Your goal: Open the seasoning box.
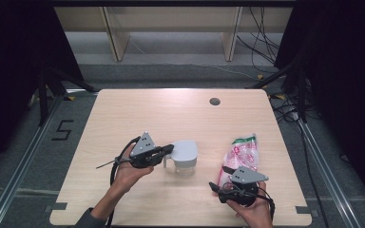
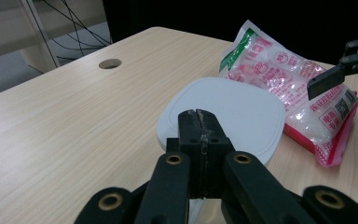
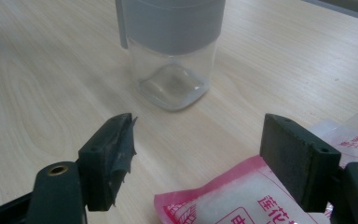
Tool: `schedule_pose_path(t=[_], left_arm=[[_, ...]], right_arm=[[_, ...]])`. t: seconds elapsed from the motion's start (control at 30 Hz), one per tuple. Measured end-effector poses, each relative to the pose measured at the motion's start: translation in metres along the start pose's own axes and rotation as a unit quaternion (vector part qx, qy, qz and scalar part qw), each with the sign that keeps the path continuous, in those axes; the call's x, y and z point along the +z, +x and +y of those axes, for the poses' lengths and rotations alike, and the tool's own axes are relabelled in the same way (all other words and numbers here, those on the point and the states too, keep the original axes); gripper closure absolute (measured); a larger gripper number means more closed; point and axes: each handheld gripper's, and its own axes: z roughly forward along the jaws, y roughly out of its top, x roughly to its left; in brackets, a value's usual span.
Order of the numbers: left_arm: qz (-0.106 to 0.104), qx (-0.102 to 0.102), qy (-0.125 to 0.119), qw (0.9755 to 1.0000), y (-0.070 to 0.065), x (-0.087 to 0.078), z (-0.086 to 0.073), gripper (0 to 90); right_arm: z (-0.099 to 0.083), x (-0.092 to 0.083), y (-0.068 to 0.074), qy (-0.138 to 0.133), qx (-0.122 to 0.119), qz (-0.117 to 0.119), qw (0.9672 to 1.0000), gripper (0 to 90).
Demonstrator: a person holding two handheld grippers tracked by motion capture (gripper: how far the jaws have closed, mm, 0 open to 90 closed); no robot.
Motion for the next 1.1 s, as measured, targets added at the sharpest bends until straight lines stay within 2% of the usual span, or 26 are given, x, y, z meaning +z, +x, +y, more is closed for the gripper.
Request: schedule_pose_path(t=[0.07,0.1,0.13,0.17,0.2,0.23,0.27,0.3,0.37,0.4,0.47,0.5,0.53,0.57,0.6,0.67,0.7,0.73,0.77,0.83,0.87,0.9,0.97,1.0,1.07,1.1], left_arm=[[0.004,0.006,0.001,1.0,-0.001,0.0,0.001,89.0],[0.002,0.008,0.001,1.0,0.0,0.0,0.0,89.1],[0.003,0.008,0.001,1.0,0.0,-0.001,0.0,89.0],[0.002,0.004,0.0,1.0,0.0,-0.001,0.0,89.0],[0.002,0.004,0.0,1.0,0.0,-0.001,0.0,89.0],[0.0,-0.004,0.001,1.0,0.0,-0.001,0.0,89.0],[-0.003,-0.006,-0.002,1.0,0.001,-0.001,-0.001,89.0],[-0.003,-0.005,-0.003,1.0,0.002,-0.001,-0.001,89.0],[-0.002,-0.004,-0.002,1.0,0.001,-0.002,-0.001,89.0],[-0.002,-0.004,-0.002,1.0,0.001,-0.002,-0.001,89.0],[-0.002,-0.002,-0.001,1.0,0.001,-0.002,-0.001,89.0],[-0.003,-0.004,-0.001,1.0,0.002,-0.002,-0.002,89.0],[-0.001,-0.003,-0.002,1.0,0.001,-0.003,-0.002,89.0],[-0.002,-0.002,-0.001,1.0,0.001,-0.003,-0.002,89.0],[-0.002,-0.002,-0.001,1.0,0.001,-0.003,-0.002,89.0],[-0.002,-0.001,-0.001,1.0,0.001,-0.003,-0.002,89.0],[-0.001,0.002,-0.002,1.0,0.001,-0.003,-0.002,89.0],[-0.001,0.002,-0.002,1.0,0.001,-0.003,-0.002,89.0],[0.0,0.01,0.002,0.9999,0.001,-0.004,-0.002,89.0],[0.0,0.011,-0.003,0.9999,0.001,-0.004,-0.002,89.0],[0.0,0.011,-0.003,0.9999,0.001,-0.004,-0.002,89.0],[0.003,0.001,-0.006,1.0,0.0,-0.004,-0.003,89.0],[0.005,0.003,-0.004,1.0,0.0,-0.004,-0.003,89.0],[0.005,0.003,-0.005,1.0,0.0,-0.004,-0.004,89.0],[0.004,0.004,-0.005,1.0,0.0,-0.004,-0.004,89.0],[0.007,0.004,-0.007,0.9999,0.0,-0.004,-0.004,89.0]], right_arm=[[0.0,0.001,-0.001,-0.002,-0.003,-0.001,1.0,28.1],[0.001,0.0,-0.001,-0.006,-0.011,-0.013,0.9998,28.1],[0.001,0.0,0.0,-0.004,0.004,-0.013,0.9999,28.1],[0.002,0.001,-0.002,-0.009,-0.007,-0.014,0.9998,28.6],[0.002,0.001,-0.002,-0.009,-0.007,-0.014,0.9998,28.6],[0.004,0.002,-0.003,-0.017,-0.006,-0.004,0.9998,36.0],[0.005,0.002,-0.003,-0.018,-0.01,-0.002,0.9998,37.5],[0.006,0.003,-0.005,-0.025,-0.016,-0.011,0.9995,39.2],[0.008,0.005,-0.005,-0.032,-0.007,-0.012,0.9994,44.7],[0.01,0.005,-0.006,-0.027,-0.001,-0.012,0.9996,45.7],[0.012,0.007,-0.009,-0.03,0.001,-0.007,0.9995,51.7],[0.012,0.007,-0.009,-0.03,0.001,-0.007,0.9995,51.7],[0.016,0.008,-0.01,-0.031,-0.002,-0.006,0.9995,58.0],[0.017,0.008,-0.01,-0.033,-0.002,-0.016,0.9993,59.5],[0.019,0.009,-0.012,-0.037,-0.015,-0.018,0.999,61.3],[0.02,0.01,-0.011,-0.035,-0.009,-0.013,0.9992,63.8],[0.024,0.012,-0.011,-0.041,-0.022,-0.021,0.9987,66.8],[0.024,0.012,-0.011,-0.041,-0.022,-0.021,0.9987,66.8],[0.027,0.014,-0.011,-0.035,-0.029,-0.015,0.9988,69.9],[0.029,0.016,-0.01,-0.03,-0.025,-0.012,0.9992,72.2],[0.029,0.016,-0.01,-0.03,-0.025,-0.012,0.9992,72.2],[0.031,0.019,-0.01,-0.031,-0.026,-0.011,0.9991,74.1],[0.033,0.02,-0.012,-0.038,-0.035,-0.011,0.9986,76.4],[0.034,0.021,-0.011,-0.032,-0.026,-0.007,0.9991,77.9],[0.036,0.022,-0.012,-0.039,-0.037,-0.006,0.9985,80.2],[0.036,0.023,-0.011,-0.041,-0.033,-0.002,0.9986,81.1]])
